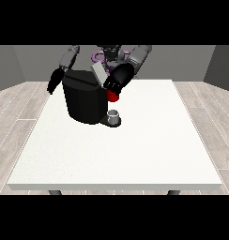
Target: Insert the coffee pod into the coffee machine and close the lid
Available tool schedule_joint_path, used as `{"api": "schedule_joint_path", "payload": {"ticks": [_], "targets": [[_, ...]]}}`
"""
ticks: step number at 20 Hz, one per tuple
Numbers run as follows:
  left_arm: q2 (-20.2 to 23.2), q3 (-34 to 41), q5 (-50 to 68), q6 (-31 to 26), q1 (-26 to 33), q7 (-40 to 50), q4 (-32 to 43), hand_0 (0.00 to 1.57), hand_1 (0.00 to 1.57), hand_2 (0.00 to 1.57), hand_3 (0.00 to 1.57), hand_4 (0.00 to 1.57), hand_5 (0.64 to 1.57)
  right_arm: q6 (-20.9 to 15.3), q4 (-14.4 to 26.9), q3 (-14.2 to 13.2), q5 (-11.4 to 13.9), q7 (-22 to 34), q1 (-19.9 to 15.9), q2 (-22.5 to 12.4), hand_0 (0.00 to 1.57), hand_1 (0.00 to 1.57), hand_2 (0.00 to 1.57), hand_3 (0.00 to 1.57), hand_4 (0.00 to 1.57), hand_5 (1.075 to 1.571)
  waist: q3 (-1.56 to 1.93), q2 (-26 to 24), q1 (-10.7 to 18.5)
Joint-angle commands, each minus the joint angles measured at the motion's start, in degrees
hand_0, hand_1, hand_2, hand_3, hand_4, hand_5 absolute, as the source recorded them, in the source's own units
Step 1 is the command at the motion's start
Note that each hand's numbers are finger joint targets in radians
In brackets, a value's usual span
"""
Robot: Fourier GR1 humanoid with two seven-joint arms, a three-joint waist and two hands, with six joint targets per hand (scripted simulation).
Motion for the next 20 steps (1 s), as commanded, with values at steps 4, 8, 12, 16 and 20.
{"api": "schedule_joint_path", "payload": {"ticks": [4,8,12,16,20], "targets": [[-0.1,0.7,-0.5,2.4,-1.1,-1.4,1.4,1.23,1.23,1.21,0.97,0.00,1.571,-1.8,-1.6,1.5,2.1,3.0,-2.3,0.8,0.00,0.00,0.00,0.00,0.11,1.571,-0.09,1.9,-0.7],[2.4,-0.1,-1.7,3.2,-0.8,-5.4,0.5,1.14,1.14,1.12,0.84,0.00,1.571,-2.2,-1.6,1.2,2.5,2.0,-1.5,0.4,0.00,0.00,0.00,0.00,0.22,1.571,-0.09,3.0,-0.5],[3.2,-0.7,-3.3,3.7,-2.0,-4.5,-0.3,0.92,0.92,0.98,0.69,0.00,1.571,0.0,-0.3,0.1,0.7,-1.4,-1.9,-0.7,0.00,0.00,0.00,0.00,0.19,1.571,-0.06,3.8,-0.8],[3.4,-1.9,-5.7,6.5,-2.2,-3.8,-0.2,0.00,0.00,0.69,0.55,0.00,1.571,-1.4,-0.6,0.7,2.2,3.8,-4.4,-0.3,0.00,0.00,0.00,0.00,0.09,1.571,-0.08,4.2,-0.4],[3.4,-1.4,-5.4,4.9,-1.2,-3.7,0.6,0.00,0.00,0.59,0.46,0.00,1.571,-0.9,0.2,-0.5,1.9,3.0,-3.4,-1.8,0.00,0.00,0.00,0.00,0.15,1.571,-0.08,2.4,-0.2]]}}
